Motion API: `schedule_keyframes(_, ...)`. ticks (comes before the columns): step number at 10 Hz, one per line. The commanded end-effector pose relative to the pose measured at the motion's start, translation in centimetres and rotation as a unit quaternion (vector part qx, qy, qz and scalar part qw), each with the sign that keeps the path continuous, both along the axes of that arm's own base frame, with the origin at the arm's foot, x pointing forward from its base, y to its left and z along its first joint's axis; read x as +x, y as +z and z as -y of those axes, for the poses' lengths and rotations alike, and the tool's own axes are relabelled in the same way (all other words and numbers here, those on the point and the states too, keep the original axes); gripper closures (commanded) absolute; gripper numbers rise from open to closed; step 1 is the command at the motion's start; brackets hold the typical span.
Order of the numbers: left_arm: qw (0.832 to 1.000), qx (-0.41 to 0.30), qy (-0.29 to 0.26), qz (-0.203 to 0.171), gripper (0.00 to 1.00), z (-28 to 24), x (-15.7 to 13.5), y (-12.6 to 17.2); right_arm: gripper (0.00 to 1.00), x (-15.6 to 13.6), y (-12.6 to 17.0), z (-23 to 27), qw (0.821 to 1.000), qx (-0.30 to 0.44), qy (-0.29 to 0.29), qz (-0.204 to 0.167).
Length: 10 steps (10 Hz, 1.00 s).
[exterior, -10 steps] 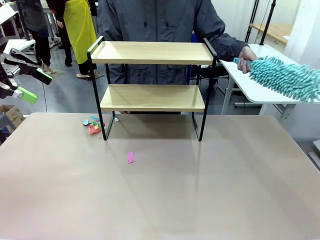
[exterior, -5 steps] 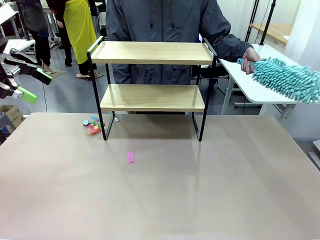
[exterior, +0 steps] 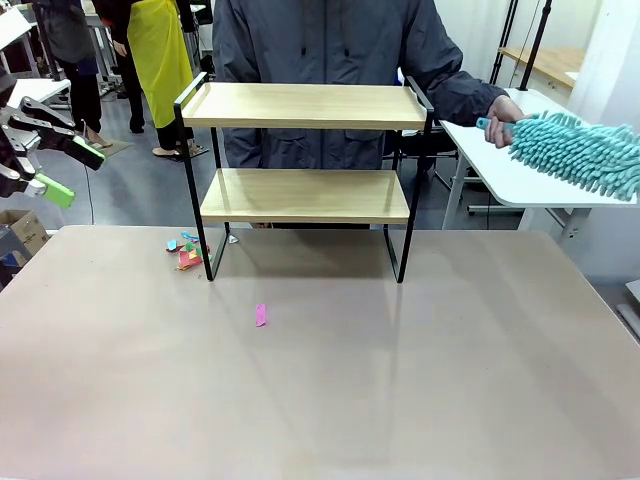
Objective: Clean the shelf.
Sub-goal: Hand the Duster back to the human.
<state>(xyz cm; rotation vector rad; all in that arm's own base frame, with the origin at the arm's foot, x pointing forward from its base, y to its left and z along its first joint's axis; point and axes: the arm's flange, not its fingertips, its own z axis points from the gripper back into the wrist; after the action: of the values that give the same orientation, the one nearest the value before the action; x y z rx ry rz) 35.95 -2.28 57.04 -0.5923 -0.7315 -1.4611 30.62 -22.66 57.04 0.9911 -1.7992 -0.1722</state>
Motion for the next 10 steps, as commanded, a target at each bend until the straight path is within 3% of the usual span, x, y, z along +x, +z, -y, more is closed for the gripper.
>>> schedule_keyframes(1, 1.0, -0.014, 0.0, -0.002, 0.0, 0.14, -0.02, 0.24, 0.0, -0.05, 0.14, -0.23, 1.0, -0.005, -0.012, 0.003)
schedule_keyframes(10, 1.0, -0.014, 0.0, -0.002, 0.0, 0.14, -0.02, 0.24, 0.0, -0.05, 0.14, -0.23, 1.0, -0.005, -0.012, 0.003)
